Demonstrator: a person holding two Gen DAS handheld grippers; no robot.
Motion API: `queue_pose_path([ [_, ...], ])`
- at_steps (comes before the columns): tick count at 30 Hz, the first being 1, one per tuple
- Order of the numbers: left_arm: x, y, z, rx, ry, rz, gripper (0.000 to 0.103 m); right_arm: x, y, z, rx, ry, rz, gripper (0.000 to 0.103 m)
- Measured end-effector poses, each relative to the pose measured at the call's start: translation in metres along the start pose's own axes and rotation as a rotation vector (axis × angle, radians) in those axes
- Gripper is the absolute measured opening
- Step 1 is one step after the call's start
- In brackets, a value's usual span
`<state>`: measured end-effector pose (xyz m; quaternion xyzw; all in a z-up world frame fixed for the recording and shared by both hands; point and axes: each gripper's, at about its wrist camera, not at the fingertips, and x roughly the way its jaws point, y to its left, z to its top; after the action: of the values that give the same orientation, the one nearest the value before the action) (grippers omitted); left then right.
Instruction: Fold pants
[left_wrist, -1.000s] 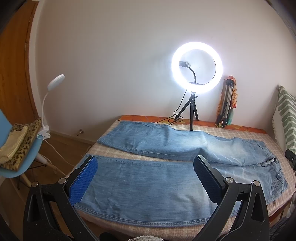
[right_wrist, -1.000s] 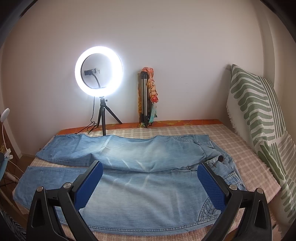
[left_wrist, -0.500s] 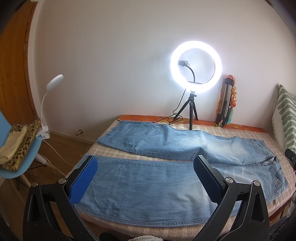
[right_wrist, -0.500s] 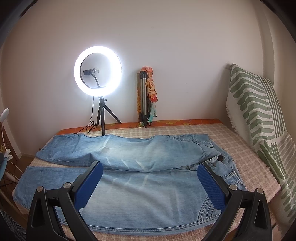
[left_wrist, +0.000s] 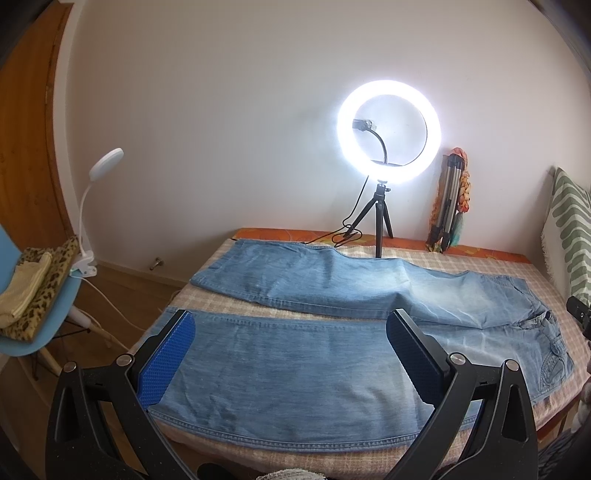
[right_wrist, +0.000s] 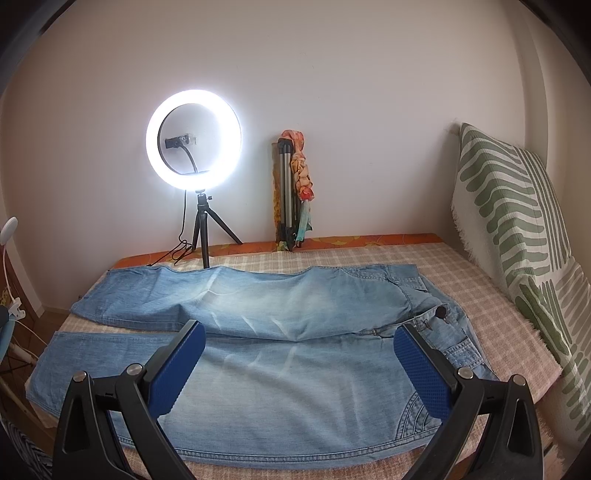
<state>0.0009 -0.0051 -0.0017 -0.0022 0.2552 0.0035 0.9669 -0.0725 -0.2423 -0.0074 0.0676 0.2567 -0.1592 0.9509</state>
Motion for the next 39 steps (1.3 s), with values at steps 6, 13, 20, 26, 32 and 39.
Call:
queue_pose_path([
  [6, 0.002, 0.0, 0.0, 0.003, 0.003, -0.002, 0.103, 0.004, -0.001, -0.001, 0.006, 0.006, -0.004, 0.103],
  [13, 0.005, 0.0, 0.0, -0.001, 0.012, -0.006, 0.103, 0.005, -0.001, -0.002, 0.006, 0.008, -0.004, 0.103],
  [20, 0.01, -0.001, 0.0, 0.0, 0.023, -0.005, 0.103, 0.012, -0.001, -0.002, 0.006, 0.02, -0.005, 0.103],
  [26, 0.017, -0.001, 0.002, 0.008, 0.031, -0.008, 0.103, 0.022, 0.002, -0.001, -0.004, 0.031, -0.021, 0.103],
  [32, 0.029, -0.001, 0.005, 0.025, 0.05, -0.013, 0.103, 0.034, 0.002, 0.001, -0.006, 0.037, -0.01, 0.103],
  [39, 0.055, 0.007, 0.011, 0.05, 0.112, -0.048, 0.103, 0.059, 0.009, 0.017, -0.049, 0.058, 0.048, 0.102],
])
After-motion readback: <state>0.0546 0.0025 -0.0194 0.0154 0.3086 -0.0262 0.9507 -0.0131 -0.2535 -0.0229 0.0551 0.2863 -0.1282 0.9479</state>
